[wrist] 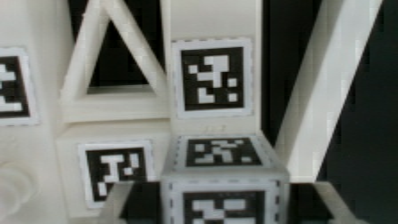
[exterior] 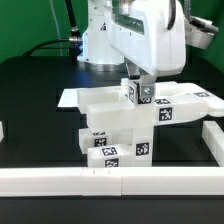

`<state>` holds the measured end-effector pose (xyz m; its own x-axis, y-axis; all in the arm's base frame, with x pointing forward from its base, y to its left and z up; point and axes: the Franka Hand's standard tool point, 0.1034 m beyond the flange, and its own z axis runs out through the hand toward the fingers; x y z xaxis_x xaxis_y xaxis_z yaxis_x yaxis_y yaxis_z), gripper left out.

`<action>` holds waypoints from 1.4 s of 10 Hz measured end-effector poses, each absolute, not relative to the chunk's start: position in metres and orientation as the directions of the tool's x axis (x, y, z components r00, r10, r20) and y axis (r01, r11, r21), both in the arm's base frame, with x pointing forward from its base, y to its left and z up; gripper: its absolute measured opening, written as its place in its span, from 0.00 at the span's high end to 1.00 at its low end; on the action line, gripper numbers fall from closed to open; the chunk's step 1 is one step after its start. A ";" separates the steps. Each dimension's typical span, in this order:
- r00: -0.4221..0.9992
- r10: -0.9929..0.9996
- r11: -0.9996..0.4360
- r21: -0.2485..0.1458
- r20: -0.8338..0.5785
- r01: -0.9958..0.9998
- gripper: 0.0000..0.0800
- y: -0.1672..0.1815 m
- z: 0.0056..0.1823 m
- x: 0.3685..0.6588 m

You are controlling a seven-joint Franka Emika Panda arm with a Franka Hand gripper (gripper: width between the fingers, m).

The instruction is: Assemble chair

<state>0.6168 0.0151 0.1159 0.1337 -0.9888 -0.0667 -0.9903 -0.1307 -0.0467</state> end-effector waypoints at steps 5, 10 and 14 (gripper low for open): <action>-0.118 -0.989 0.122 -0.040 -0.089 -0.992 0.53 0.018 0.116 0.618; 0.055 -0.993 -0.050 -0.052 -0.108 -0.997 0.19 0.028 0.131 0.608; 0.055 -0.993 -0.050 -0.048 -0.105 -0.998 0.19 0.028 0.128 0.608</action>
Offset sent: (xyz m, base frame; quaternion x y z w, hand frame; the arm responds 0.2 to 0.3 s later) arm -0.0027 -0.0030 -0.0005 0.0140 -0.0015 0.2066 0.9783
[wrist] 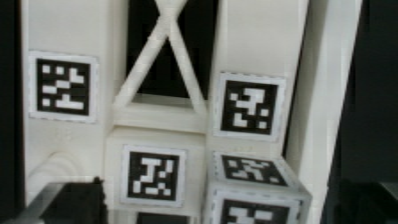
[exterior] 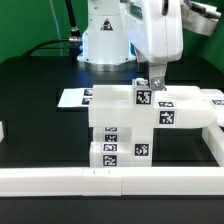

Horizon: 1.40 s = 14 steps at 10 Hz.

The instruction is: Assemble chair

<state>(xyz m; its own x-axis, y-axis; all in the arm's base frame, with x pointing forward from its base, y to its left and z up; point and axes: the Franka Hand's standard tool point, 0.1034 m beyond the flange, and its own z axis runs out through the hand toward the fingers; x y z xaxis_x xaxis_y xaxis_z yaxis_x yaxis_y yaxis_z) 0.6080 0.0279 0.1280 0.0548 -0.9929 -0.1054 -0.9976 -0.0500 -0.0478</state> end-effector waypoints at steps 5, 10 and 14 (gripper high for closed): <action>0.194 -0.975 -0.187 -0.074 -0.111 -0.980 0.19 0.046 0.134 0.578; 0.447 -0.890 -0.440 -0.097 -0.085 -0.893 0.19 0.045 0.132 0.579; 0.817 -0.576 -0.811 -0.104 -0.036 -0.576 0.19 0.041 0.134 0.575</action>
Offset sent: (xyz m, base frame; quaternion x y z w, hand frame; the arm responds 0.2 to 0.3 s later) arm -0.0427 0.0106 0.0121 0.0232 -0.0099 -0.0278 0.9993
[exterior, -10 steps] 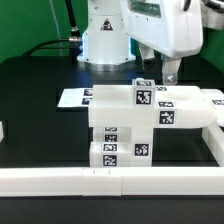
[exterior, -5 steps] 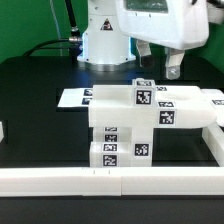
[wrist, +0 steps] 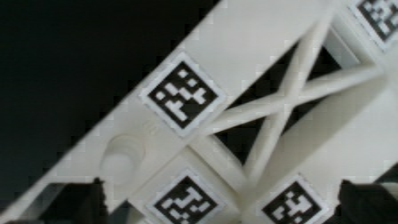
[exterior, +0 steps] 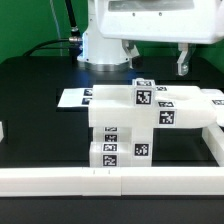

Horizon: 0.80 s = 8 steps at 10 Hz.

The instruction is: Assemble chair

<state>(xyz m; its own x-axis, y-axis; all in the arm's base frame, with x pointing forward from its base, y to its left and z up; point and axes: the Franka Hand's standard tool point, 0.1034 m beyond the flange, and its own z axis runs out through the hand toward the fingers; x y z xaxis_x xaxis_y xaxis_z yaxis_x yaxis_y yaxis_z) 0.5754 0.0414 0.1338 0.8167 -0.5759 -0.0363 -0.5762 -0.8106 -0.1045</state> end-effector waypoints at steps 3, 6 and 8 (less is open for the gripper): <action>0.902 -0.432 -0.896 -0.106 -0.010 -0.430 0.19 0.039 0.133 0.575; 0.993 -0.119 -0.991 -0.060 0.013 -0.118 0.19 0.036 0.133 0.573; 0.999 0.045 -0.998 -0.039 0.015 0.046 0.19 0.039 0.134 0.572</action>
Offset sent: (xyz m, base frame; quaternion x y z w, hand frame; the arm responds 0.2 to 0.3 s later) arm 0.0000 0.0000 0.0000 0.0000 0.0000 -0.1296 0.9916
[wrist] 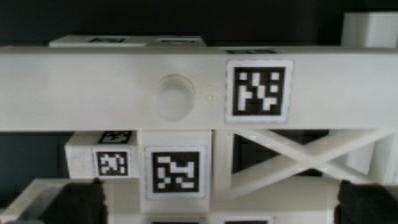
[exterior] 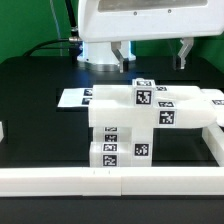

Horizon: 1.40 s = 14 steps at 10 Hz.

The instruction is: Assemble chair

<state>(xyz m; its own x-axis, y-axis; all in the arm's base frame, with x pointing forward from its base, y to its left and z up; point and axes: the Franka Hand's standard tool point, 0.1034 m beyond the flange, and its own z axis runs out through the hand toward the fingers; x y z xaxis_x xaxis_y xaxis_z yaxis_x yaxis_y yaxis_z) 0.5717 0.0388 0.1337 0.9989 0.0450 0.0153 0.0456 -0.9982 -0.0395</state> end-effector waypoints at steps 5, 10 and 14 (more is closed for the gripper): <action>0.999 0.048 -0.998 -0.038 0.016 0.049 0.19 0.041 0.133 0.571; 1.000 0.025 -0.998 -0.059 0.019 0.026 0.19 0.059 0.130 0.524; 0.999 -0.001 -0.998 -0.067 0.041 0.002 0.19 0.061 0.120 0.513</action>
Offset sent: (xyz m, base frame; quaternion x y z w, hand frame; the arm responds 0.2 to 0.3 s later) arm 0.0000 0.0000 0.0000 0.0000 0.0000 0.0000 1.0000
